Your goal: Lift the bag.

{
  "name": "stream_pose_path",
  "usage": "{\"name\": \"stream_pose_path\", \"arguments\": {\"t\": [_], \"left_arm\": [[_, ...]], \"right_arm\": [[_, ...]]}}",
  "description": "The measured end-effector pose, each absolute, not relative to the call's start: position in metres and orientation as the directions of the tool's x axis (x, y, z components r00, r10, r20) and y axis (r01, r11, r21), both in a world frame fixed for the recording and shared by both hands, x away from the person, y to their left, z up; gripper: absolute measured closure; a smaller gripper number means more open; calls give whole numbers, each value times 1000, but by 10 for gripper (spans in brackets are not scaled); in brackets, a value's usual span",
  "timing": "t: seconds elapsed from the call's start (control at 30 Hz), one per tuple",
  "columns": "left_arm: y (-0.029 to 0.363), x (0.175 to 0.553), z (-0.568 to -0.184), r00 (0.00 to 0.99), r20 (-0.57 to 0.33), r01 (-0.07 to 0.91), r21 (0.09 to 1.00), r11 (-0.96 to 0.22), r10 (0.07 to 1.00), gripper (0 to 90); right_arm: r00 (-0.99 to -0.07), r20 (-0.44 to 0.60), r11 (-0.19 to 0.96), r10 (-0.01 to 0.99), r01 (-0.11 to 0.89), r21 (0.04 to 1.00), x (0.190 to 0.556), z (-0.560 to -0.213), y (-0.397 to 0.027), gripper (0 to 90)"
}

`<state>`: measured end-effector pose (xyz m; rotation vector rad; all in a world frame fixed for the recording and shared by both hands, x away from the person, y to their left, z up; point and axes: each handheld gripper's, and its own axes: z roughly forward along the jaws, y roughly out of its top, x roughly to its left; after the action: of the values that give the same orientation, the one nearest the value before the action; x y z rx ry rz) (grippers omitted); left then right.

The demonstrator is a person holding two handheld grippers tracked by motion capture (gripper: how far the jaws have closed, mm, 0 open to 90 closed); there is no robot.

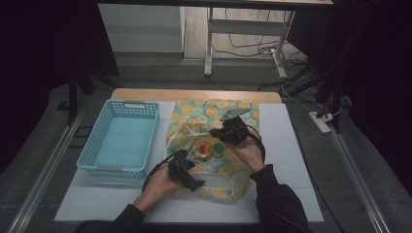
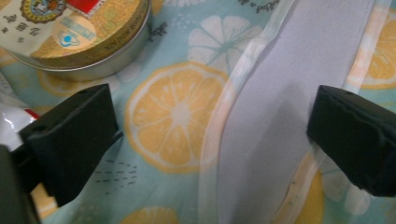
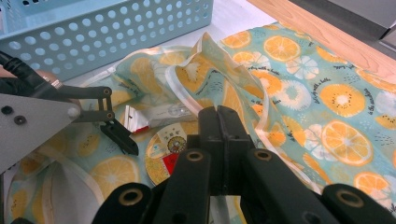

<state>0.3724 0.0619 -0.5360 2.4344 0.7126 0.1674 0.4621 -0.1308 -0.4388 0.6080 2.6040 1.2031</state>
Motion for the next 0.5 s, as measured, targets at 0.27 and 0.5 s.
{"name": "stream_pose_path", "arguments": {"t": [0.27,0.5], "left_arm": [[67,376,-530,834,-44,475,565,-675,550,241],[69,380,-527,824,-42,487,561,-669,565,406]], "right_arm": [[-894,-16,582,449,278,764,462,-438,-130,900],[-894,-17,583,448,278,764,461,-439,-129,900]]}}
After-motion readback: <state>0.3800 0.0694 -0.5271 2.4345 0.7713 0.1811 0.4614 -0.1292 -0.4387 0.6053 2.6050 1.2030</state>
